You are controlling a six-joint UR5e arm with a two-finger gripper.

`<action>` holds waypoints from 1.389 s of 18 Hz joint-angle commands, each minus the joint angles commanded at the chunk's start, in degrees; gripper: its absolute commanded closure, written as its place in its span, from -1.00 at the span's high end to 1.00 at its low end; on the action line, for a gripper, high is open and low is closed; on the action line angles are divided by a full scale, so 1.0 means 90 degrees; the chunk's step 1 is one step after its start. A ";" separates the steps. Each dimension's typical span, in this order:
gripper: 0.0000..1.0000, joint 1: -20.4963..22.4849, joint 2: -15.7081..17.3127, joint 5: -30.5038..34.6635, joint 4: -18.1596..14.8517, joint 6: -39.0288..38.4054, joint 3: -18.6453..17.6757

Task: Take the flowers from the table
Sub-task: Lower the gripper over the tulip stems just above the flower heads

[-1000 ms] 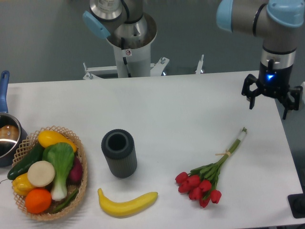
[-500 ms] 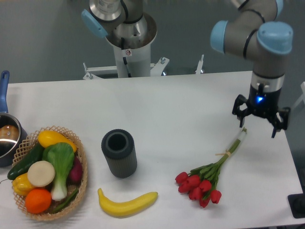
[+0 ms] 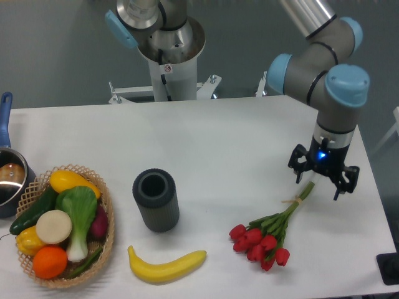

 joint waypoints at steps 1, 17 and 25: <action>1.00 0.0000 -0.0049 0.0000 0.0000 0.0010 0.0019; 1.00 -0.0322 -0.0606 -0.0010 -0.0010 0.0049 0.0069; 0.83 -0.0322 -0.0713 -0.0010 -0.0010 0.0059 0.0127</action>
